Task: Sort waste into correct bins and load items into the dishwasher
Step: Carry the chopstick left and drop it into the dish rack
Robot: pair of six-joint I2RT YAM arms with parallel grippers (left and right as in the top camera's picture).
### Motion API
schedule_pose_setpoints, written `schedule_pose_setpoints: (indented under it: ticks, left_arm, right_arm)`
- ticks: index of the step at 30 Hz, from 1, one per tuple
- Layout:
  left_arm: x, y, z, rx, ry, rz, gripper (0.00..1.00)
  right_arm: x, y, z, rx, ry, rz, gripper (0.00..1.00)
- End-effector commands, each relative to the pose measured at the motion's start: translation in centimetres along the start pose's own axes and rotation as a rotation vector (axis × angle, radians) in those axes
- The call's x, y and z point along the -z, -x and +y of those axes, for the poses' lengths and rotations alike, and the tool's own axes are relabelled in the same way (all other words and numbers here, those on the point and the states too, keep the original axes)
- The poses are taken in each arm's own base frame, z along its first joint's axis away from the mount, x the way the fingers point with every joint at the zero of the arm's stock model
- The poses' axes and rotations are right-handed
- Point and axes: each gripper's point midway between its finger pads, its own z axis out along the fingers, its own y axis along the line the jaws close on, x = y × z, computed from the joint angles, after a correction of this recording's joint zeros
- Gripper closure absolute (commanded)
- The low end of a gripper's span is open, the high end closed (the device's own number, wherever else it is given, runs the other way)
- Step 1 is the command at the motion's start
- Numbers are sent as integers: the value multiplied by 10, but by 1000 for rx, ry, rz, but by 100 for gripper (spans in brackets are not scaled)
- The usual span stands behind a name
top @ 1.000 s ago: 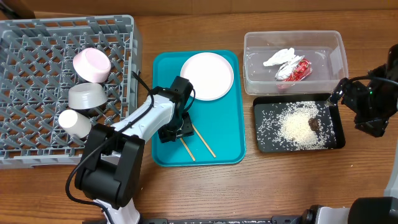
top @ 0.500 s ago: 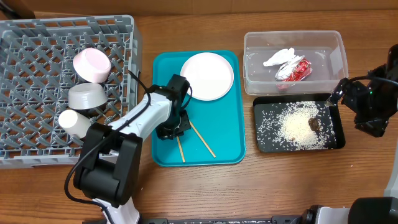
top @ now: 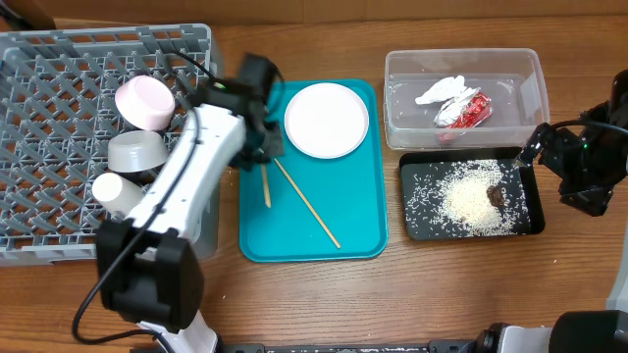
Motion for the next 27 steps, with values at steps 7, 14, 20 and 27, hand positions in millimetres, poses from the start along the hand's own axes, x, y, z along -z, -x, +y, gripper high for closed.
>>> schedule_pose_setpoints:
  ticks: [7,14,20,27]
  left_arm:
    - [34,45,91,51,102,-112,96]
    - [29,48,115,43,120,-104,96]
    - [15,46,118,-6,136,-93,96]
    - [4,42,133,-11,216,-84,96]
  right_arm:
    - [10,0,1,7,9,-41,0]
    - [10,0,1,7,9,-40,0]
    - [10,0,1,7,9,-39,0]
    - [10,0,1,7,9,-39,0]
